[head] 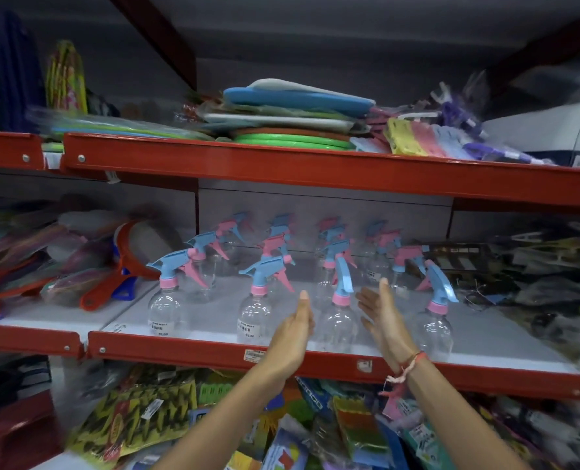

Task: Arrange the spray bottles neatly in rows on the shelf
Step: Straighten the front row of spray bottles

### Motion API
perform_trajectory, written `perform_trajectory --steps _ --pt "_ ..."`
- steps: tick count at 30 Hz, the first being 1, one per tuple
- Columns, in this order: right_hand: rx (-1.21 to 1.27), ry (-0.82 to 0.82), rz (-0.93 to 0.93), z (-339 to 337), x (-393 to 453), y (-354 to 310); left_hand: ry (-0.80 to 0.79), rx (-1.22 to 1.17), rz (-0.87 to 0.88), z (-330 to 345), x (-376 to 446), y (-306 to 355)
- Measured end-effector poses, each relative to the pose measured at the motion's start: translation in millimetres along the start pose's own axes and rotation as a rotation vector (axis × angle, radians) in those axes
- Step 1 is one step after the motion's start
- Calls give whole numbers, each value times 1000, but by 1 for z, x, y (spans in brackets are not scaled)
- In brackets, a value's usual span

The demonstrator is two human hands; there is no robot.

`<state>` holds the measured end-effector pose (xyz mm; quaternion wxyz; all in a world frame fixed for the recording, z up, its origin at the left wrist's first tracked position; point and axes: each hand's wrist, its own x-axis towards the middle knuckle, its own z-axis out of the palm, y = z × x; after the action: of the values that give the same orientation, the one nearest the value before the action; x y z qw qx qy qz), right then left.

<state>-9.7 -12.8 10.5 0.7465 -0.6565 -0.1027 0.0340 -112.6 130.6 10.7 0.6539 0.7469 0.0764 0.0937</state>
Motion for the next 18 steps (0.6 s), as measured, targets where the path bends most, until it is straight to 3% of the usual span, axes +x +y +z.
perform_trajectory --steps 6,18 --pt "-127 -251 103 2 -6 -1 -63 10 -85 21 1 3" --pt "-141 -312 108 -11 -31 -1 -39 -40 -59 28 21 4"
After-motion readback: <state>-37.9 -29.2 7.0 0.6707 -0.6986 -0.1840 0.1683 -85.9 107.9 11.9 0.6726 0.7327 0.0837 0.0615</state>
